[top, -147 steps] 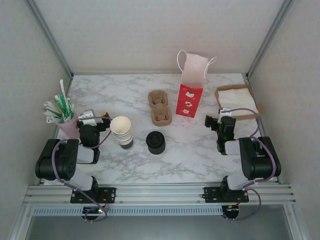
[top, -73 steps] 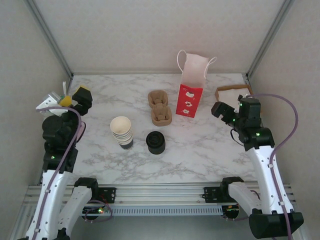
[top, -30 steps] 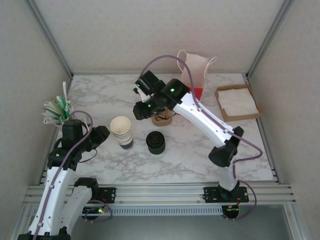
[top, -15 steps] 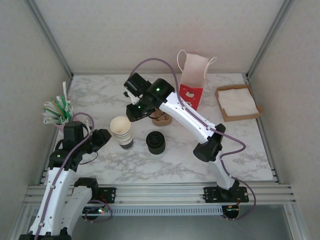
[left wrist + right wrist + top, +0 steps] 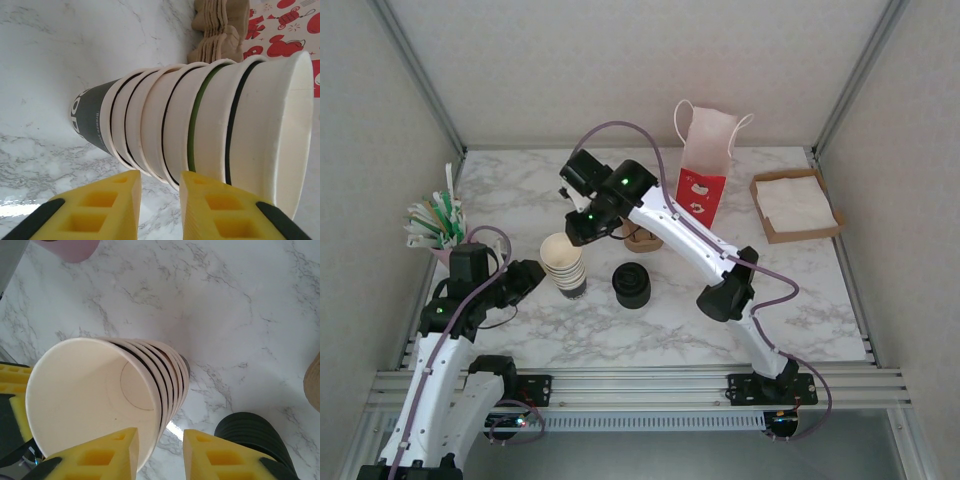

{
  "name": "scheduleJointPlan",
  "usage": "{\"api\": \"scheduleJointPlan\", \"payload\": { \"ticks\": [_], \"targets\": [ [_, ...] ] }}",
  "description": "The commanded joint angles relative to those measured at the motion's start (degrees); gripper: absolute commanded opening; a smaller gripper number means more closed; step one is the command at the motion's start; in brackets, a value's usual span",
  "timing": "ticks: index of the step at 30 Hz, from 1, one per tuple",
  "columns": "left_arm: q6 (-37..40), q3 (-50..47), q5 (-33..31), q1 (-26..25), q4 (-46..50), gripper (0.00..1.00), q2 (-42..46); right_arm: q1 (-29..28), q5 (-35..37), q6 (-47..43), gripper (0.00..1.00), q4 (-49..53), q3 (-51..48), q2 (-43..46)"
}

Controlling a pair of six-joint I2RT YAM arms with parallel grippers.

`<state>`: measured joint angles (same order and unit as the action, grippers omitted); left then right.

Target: Pack the takeout coffee

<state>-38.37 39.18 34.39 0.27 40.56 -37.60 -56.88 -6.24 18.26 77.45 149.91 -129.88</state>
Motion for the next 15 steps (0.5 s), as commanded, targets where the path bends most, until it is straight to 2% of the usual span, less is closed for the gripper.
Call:
{"api": "scheduleJointPlan", "payload": {
  "ticks": [1, 15],
  "targets": [
    [0.84, -0.68, 2.16, 0.62, -1.09, 0.27, 0.28, -0.57, -1.32, -0.95, 0.27, 1.12, 2.23, -1.55],
    [1.01, -1.45, 4.10, 0.70, -2.63, 0.29, 0.17, -0.59, -2.39, -0.80, 0.24, 1.03, 3.28, -3.27]
  ]
}}
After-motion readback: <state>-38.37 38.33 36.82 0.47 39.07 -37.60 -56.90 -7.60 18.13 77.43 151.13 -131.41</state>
